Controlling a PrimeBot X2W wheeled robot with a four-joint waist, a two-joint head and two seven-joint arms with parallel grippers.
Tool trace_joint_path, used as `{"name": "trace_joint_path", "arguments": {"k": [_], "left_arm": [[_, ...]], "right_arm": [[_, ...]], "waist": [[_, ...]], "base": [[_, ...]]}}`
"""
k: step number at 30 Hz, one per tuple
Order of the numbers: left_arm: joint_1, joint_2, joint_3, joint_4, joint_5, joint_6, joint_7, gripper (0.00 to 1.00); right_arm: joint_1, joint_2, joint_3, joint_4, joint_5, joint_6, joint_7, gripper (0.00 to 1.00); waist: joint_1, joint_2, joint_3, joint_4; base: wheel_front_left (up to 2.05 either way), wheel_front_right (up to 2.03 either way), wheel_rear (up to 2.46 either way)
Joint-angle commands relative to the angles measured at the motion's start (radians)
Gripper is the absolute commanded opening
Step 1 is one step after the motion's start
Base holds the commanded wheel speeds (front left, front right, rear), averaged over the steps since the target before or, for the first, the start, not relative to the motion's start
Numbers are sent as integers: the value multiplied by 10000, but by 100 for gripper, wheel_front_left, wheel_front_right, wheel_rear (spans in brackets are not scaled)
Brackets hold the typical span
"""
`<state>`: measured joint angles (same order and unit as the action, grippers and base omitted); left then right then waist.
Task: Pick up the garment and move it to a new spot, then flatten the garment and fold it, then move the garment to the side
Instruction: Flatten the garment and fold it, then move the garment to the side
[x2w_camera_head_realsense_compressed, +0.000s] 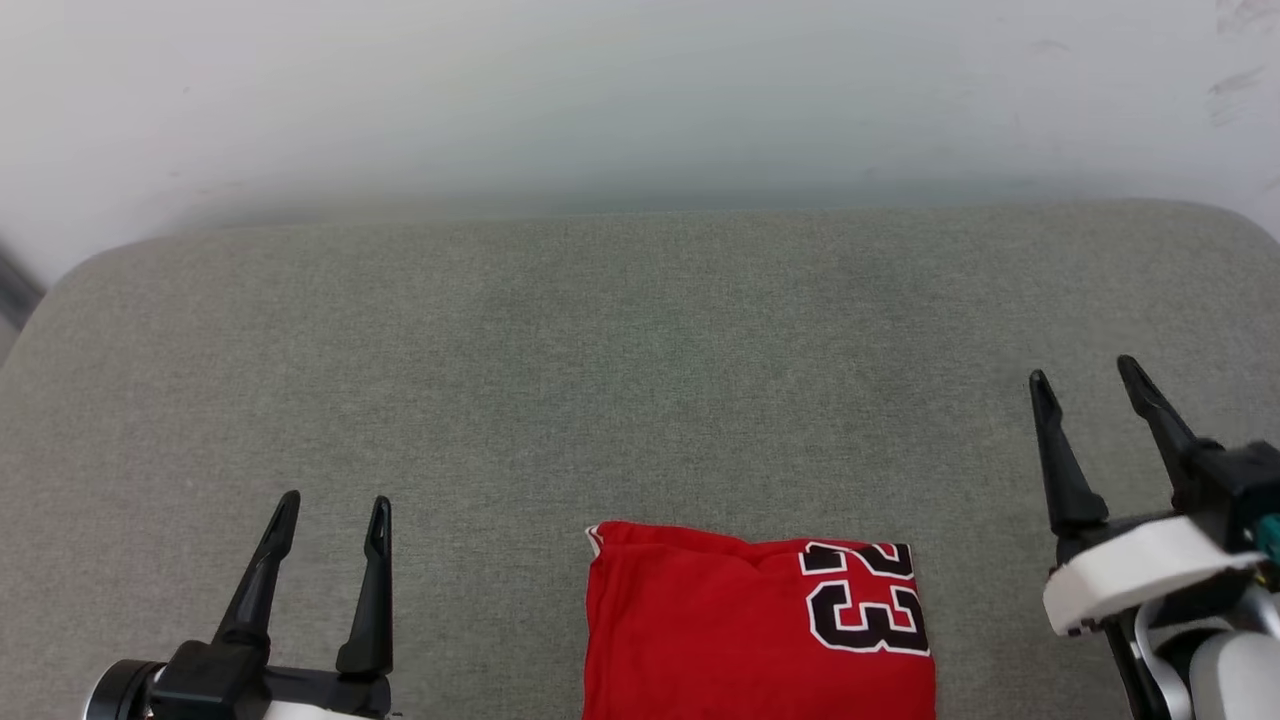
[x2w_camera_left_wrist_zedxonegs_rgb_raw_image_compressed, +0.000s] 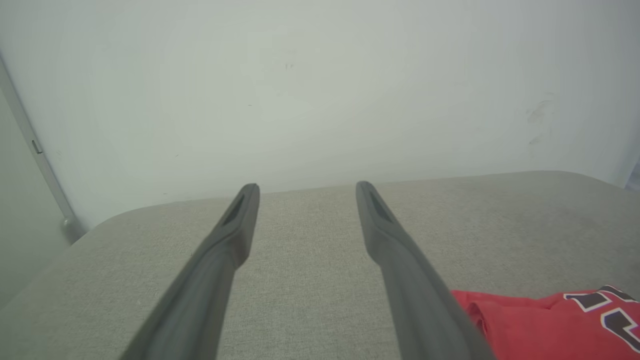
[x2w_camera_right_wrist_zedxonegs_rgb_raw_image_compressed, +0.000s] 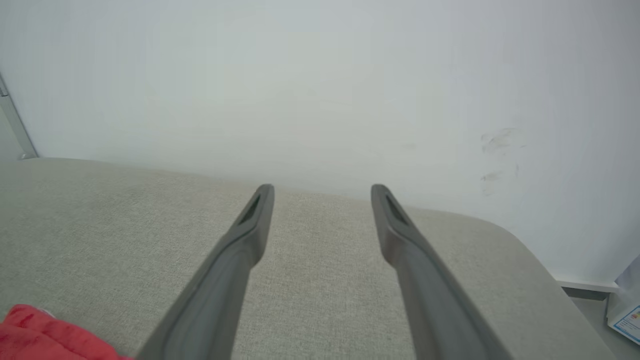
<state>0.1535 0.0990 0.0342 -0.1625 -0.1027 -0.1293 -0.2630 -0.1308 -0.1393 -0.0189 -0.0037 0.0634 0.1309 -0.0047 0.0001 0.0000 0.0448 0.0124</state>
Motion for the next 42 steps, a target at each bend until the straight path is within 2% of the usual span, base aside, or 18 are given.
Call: {"name": "trace_joint_path", "arguments": {"k": [1,6,9,18,31,34,36,42], "left_arm": [[-151,-45,-21,-30,-82,-12,-20,100],[-56,-97,-77,-7,-114,-12,-20,100],[100,-131,20,-2,-162,-12,-20,100],[235,-175,-32,49,-148,-12,-20,100],[117,-93,-64,183,-163,-12,-20,100],[63,-68,-94,197,-175,-12,-20,100],[35,-24,-89,199,-146,-12,-20,100],[-114,18,-105,253,-142,-12,-20,100]], "right_arm": [[421,162,-177,-290,-160,-5,-369,100],[1343,613,-509,-842,-184,-5,-1322,100],[1649,805,-357,-920,-137,-4,-1766,100],[1975,900,-217,-645,-73,-4,-2162,100],[1974,907,-223,-528,234,-4,-2093,100],[1959,909,67,-677,129,-4,-1701,100],[1911,898,269,-831,115,-5,-1064,100],[1764,498,1019,-1699,811,-5,2074,100]], "waist": [[-1,0,14,-9],[-1,0,-2,-14],[-1,0,-25,-61],[-1,0,-76,6],[-1,0,-44,66],[-1,0,15,104],[-1,0,89,111],[-1,0,313,194]], "base": [[0,0,0],[0,0,0],[0,0,0],[0,0,0],[0,0,0],[0,0,0],[0,0,0],[0,0,0]]}}
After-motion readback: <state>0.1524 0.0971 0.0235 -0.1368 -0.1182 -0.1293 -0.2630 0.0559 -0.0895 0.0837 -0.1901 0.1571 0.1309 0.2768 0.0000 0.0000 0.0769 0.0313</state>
